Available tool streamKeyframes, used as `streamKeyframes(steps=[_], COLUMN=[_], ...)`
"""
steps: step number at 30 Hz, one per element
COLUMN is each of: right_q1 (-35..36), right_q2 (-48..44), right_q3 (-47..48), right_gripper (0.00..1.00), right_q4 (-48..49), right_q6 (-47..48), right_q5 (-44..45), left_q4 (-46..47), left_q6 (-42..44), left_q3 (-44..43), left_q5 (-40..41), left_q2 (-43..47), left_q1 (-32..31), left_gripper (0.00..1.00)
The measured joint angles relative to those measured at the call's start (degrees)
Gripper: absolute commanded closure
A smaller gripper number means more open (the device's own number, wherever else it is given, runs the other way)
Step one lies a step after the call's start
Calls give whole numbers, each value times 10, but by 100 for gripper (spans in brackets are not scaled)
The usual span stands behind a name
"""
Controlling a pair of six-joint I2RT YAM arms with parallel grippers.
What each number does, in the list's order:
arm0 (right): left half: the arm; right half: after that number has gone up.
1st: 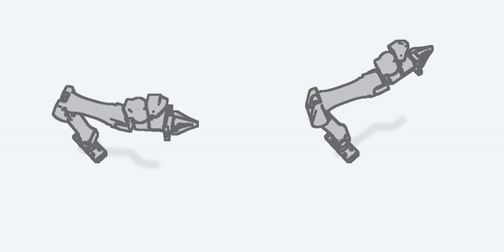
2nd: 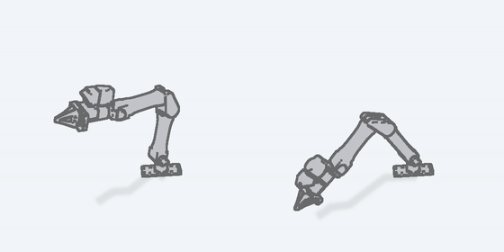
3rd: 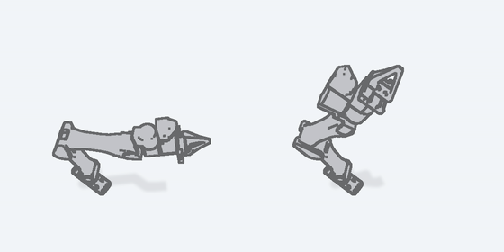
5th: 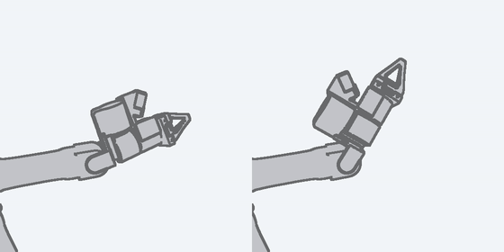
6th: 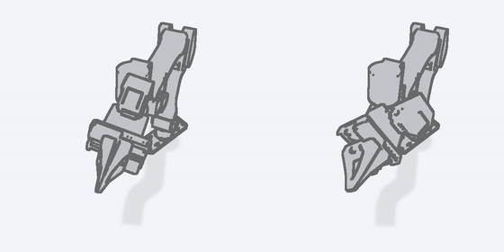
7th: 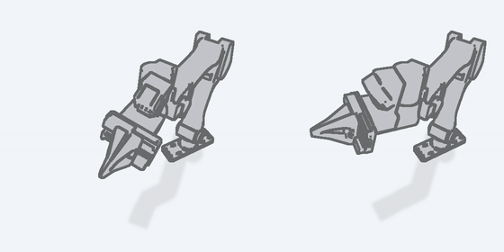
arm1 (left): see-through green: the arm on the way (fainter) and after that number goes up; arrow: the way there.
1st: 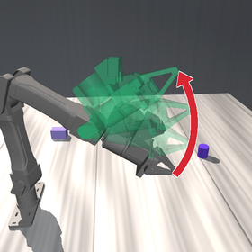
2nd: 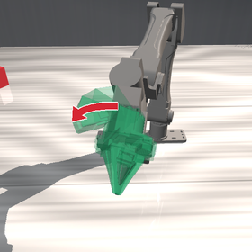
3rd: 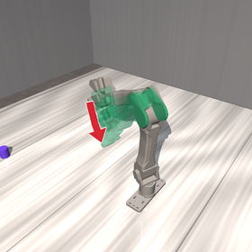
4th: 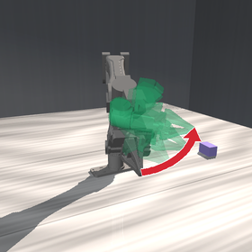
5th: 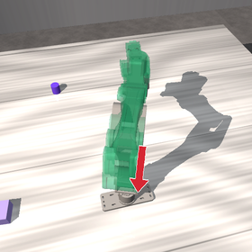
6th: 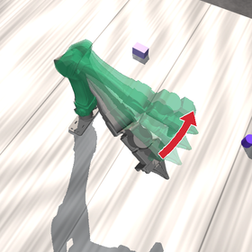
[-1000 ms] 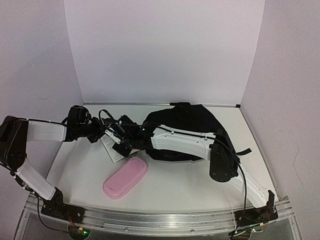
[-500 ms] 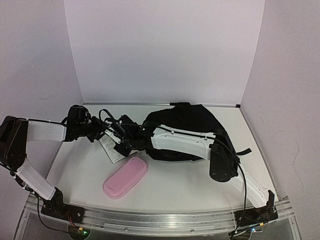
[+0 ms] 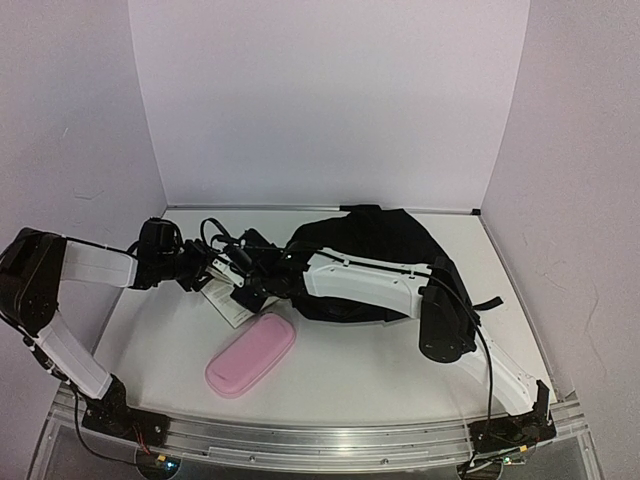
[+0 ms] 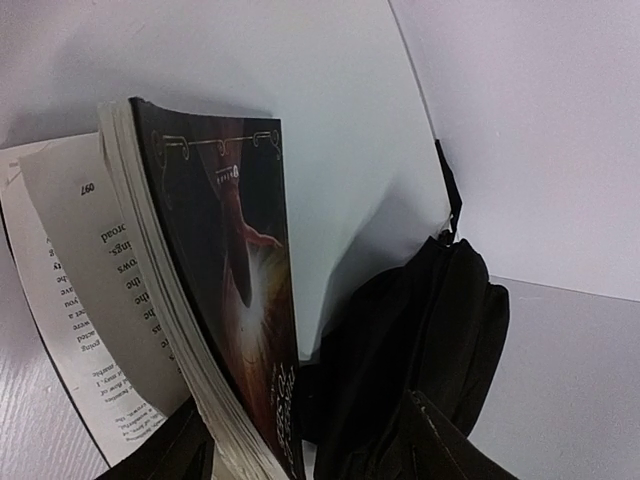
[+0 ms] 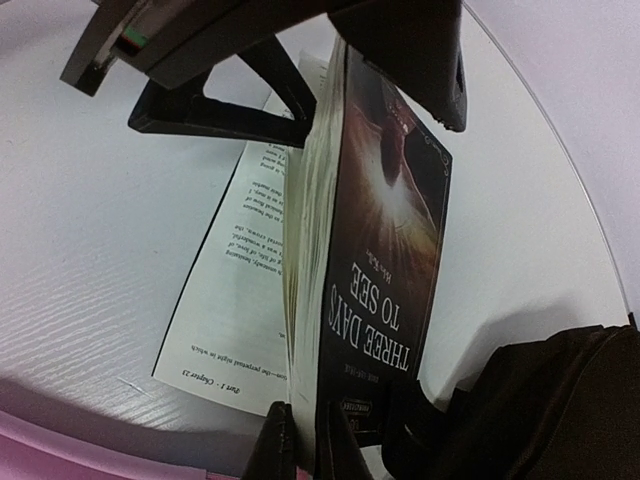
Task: Pack the student bag
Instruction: Pick up the book from the center of the board.
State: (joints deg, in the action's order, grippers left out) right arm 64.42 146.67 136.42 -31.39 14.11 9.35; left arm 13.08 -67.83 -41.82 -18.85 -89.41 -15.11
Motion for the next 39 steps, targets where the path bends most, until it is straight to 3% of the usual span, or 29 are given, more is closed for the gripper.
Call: streamKeyframes(steps=[12,22,26,30,31,33,36,39], right_q1=[0,0,0,0,0,0,0,-4], right_q2=[0,0,0,0,0,0,-2,-19], right_q3=[0,0,0,0,0,0,-1,-5], right_gripper=[100,100,100,99,96,75,40,18], right_q4=[0,1,0,0,0,0,-3,-16], right_q6=[2,-5,-8,-11,-13,-20,-35,-59], right_q5=[-1,-14,-21,-31,-34,-40,-60,-94], left_q4=[-123,-118,-77,-27,-20,-13,-15,-44], left_q6=[19,-3,-14,-24,-29,-31,-25,-3], left_q3=[6,7,7,9,10,13,14,14], left_q5=[71,64,49,32,30,28,31,42], left_q2=[118,73,29,-4,-7,-6,1,33], left_q1=[-13,-15,-16,-17,-17,-17,-18,-18], left_gripper=[34,38,54,87,91,99,100,100])
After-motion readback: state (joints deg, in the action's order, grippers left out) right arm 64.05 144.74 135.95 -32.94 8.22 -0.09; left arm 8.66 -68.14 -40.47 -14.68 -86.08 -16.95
